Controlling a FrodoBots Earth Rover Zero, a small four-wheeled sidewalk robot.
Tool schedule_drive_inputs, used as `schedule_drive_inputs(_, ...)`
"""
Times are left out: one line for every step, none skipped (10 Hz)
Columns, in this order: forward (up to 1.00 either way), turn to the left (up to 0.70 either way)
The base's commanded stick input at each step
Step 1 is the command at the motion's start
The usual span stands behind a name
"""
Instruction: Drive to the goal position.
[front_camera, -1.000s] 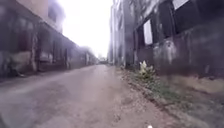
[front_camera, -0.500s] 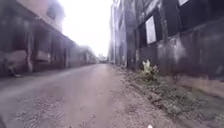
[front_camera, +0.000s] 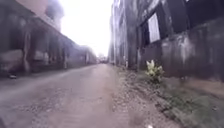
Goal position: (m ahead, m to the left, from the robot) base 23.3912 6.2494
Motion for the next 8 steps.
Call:
schedule_drive_inputs(0.5, 0.0)
schedule_drive_inputs(0.5, 0.0)
schedule_drive_inputs(0.5, 0.0)
schedule_drive_inputs(0.5, 0.0)
schedule_drive_inputs(0.5, 0.0)
schedule_drive_inputs(0.5, 0.0)
schedule_drive_inputs(0.5, 0.0)
schedule_drive_inputs(0.5, 0.0)
